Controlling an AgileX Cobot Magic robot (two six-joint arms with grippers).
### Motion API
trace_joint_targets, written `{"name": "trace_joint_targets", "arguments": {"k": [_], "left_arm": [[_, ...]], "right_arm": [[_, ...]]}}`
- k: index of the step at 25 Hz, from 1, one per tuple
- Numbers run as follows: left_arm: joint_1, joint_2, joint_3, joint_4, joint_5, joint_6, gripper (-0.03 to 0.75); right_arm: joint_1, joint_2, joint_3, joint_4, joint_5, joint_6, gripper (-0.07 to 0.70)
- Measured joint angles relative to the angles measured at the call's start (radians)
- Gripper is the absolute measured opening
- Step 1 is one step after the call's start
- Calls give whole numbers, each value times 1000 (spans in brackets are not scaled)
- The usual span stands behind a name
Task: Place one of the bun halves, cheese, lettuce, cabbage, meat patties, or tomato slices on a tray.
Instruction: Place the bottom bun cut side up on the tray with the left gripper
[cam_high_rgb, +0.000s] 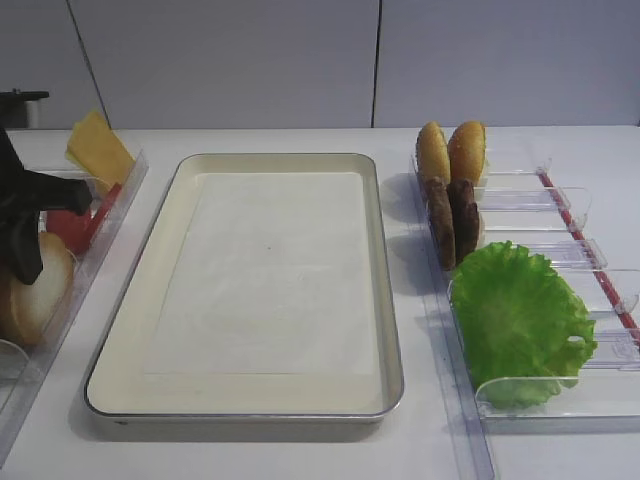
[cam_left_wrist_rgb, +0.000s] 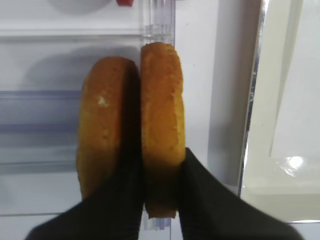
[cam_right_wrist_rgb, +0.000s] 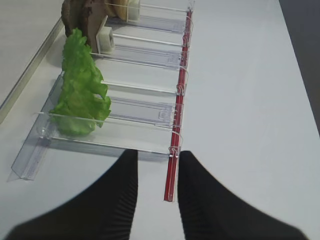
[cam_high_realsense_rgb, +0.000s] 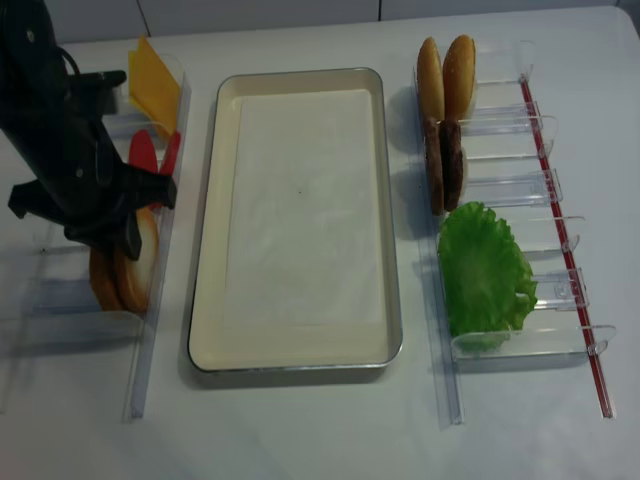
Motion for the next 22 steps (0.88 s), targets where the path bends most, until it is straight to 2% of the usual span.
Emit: {"name": "trace_joint_targets", "arguments": {"k": [6,17,22], "left_arm": [[0,-2,-60,-8,38,8,127],[0,-110,-72,-49,20,18,125],[0,-168,-72,-158,20,53,125]], "right_arm": [[0,0,0,0,0,0,249],[0,0,0,0,0,0,249],[0,0,0,0,0,0,249]]}}
